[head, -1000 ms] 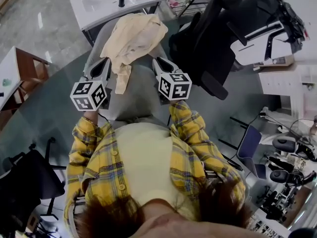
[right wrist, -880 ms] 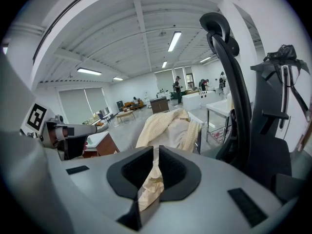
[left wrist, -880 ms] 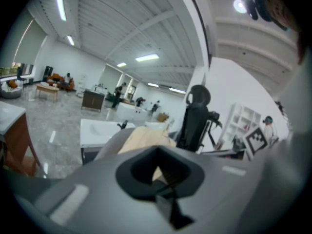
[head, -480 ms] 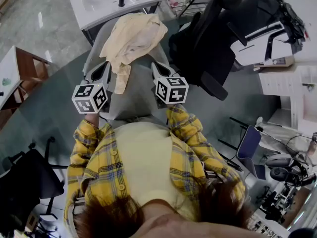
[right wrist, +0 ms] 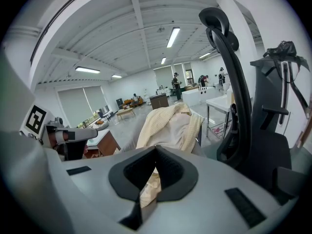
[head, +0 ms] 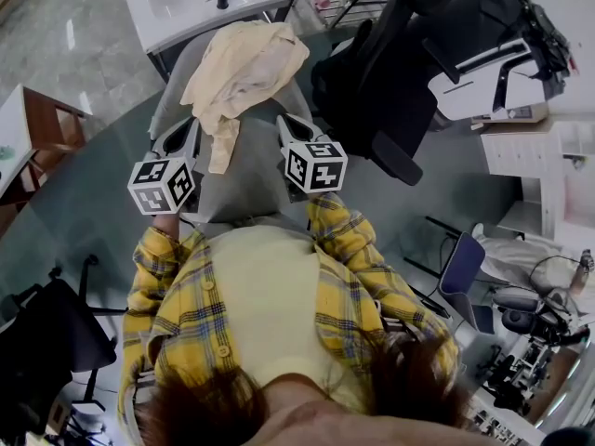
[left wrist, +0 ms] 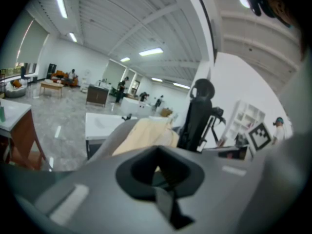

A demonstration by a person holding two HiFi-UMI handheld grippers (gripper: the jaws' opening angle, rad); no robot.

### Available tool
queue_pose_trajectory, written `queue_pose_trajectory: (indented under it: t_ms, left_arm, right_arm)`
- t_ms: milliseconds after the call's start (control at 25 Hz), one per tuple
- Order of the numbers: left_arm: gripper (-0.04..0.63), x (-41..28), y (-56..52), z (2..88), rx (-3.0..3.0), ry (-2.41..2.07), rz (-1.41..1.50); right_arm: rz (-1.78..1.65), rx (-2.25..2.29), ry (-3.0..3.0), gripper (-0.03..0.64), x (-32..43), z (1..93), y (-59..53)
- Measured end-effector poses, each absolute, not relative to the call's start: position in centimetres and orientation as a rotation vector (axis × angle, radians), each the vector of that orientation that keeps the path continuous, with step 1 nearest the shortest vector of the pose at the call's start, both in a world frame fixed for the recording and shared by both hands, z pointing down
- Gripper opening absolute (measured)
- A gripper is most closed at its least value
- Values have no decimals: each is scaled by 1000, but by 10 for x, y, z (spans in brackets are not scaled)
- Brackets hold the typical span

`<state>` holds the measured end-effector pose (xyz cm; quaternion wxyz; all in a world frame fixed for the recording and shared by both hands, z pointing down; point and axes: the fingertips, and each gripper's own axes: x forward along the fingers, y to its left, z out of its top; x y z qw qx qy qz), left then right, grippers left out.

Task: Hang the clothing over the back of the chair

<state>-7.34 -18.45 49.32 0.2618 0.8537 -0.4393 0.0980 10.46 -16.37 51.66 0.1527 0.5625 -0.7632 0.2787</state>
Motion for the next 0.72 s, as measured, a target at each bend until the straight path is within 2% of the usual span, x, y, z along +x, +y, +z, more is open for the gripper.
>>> queue_pose_trajectory:
  t_ms: [720]
  left_arm:
    - [8,-67,-184,498,2278,-1111,280]
  right_arm:
    - [786,1614,-2188,14,108,516,-174]
